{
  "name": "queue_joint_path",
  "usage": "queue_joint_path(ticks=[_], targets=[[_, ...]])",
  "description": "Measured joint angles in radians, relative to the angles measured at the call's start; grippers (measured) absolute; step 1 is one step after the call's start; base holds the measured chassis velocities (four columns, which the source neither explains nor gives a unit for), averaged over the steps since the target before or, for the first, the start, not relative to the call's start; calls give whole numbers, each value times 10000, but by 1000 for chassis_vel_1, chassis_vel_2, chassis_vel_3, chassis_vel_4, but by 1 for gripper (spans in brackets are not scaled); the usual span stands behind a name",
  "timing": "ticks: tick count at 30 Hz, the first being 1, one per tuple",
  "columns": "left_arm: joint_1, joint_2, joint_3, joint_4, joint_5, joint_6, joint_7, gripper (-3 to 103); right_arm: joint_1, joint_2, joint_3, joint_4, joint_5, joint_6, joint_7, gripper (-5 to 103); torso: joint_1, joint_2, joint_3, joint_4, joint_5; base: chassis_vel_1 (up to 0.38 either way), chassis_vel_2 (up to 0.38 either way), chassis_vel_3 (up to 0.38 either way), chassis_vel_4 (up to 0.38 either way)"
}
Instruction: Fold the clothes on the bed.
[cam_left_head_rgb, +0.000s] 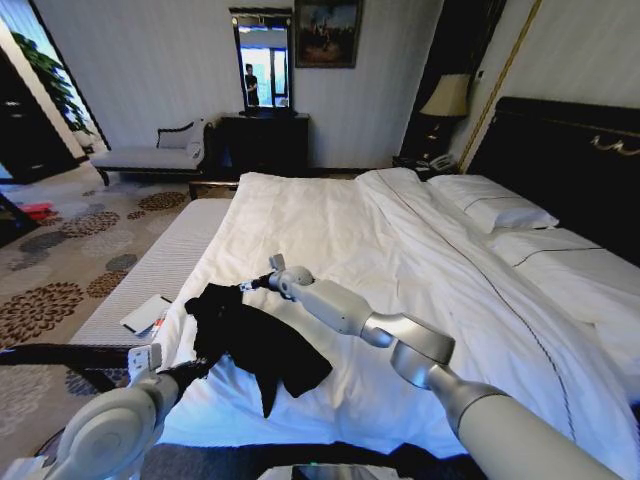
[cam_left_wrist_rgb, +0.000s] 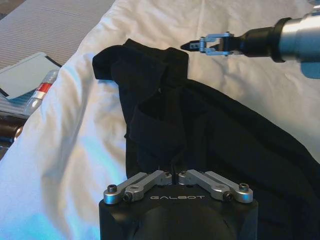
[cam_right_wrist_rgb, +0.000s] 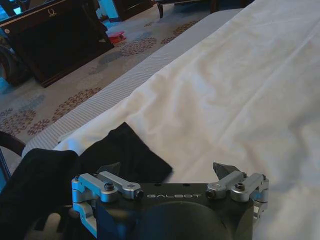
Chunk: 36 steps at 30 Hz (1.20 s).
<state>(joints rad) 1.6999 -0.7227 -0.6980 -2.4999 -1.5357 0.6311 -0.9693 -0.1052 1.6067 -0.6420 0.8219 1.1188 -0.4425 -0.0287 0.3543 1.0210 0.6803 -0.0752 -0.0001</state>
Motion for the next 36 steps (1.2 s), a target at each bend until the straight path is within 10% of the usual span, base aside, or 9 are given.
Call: queue_joint_path(ticks=[36], targets=[[249,-223,381,0,355,-38,63,0,45,22,184,75,471,-86,192,100,0,0,-1,-2,1,0,0,0,0]])
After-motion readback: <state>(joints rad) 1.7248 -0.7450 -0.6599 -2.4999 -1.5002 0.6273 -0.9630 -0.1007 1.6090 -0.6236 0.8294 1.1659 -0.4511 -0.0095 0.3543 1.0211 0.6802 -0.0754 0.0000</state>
